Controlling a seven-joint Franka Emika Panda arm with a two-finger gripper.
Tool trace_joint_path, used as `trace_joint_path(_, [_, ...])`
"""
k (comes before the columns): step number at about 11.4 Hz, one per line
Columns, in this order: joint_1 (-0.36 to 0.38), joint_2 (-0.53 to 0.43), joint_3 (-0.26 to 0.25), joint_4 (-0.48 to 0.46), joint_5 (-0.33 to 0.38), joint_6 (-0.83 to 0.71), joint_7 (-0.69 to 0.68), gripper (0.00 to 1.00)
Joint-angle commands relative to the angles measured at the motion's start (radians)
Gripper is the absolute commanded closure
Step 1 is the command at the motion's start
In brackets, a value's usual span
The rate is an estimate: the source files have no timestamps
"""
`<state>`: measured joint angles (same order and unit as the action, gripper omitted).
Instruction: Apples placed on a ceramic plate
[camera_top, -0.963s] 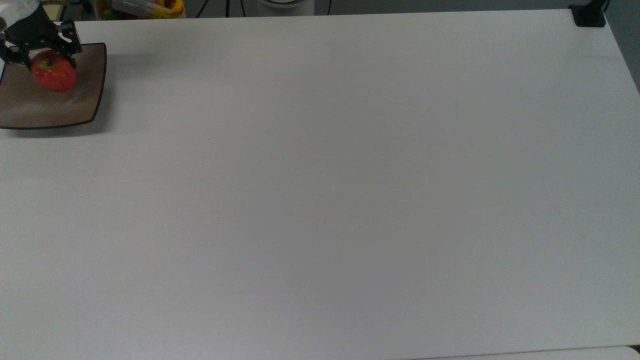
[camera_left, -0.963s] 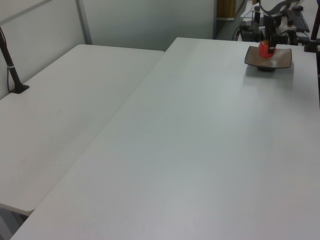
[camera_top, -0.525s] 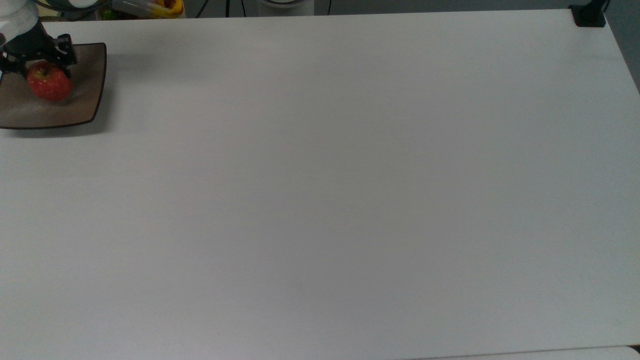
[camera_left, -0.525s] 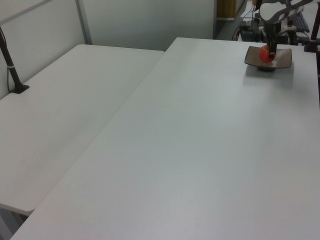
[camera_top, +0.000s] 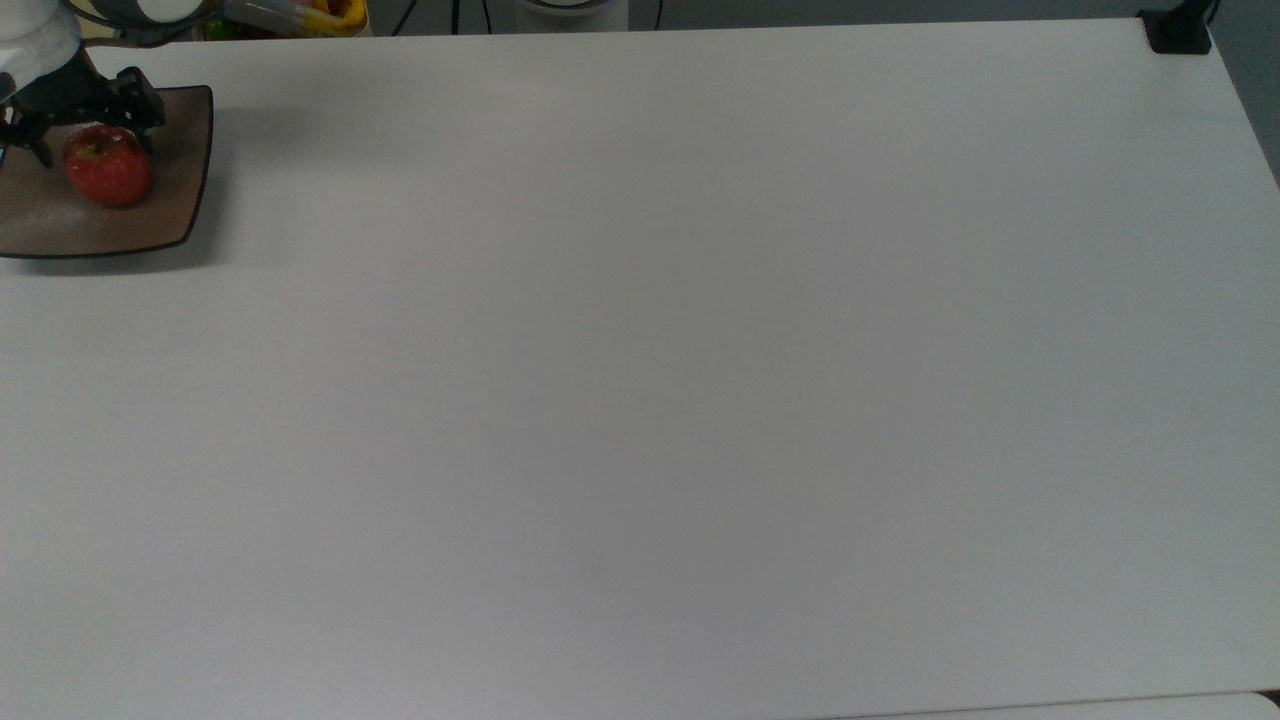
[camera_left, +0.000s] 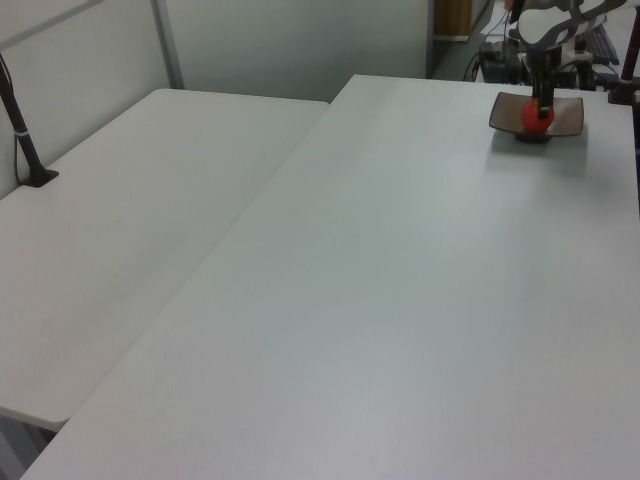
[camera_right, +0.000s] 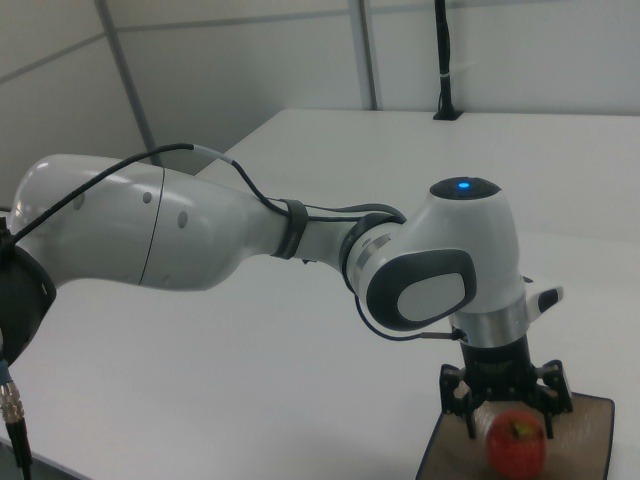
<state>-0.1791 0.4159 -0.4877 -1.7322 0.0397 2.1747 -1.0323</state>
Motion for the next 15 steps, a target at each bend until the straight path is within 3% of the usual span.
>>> trace_joint_path(1, [0.015,-0.084,0.003,0.009,0.017,-0.059,0.052,0.0])
trace_joint_path(3, [0.053,-0.197,0.003,0.028,0.019,-0.172,0.179,0.0])
trace_joint_path(6, [0.102,-0.34,0.027,0.106,0.106,-0.342,0.47,0.0])
trace_joint_path(7, [0.104,-0.364,0.065,0.165,0.108,-0.433,0.573,0.0])
trace_joint_path(9, [0.11,-0.439,0.147,0.186,0.108,-0.535,0.728,0.0])
trace_joint_path(10, [0.118,-0.471,0.228,0.186,0.109,-0.561,0.791,0.0])
trace_joint_path(13, [0.167,-0.491,0.386,0.178,0.095,-0.581,1.027,0.0])
trace_joint_path(15, [0.199,-0.491,0.446,0.155,0.091,-0.579,1.122,0.0])
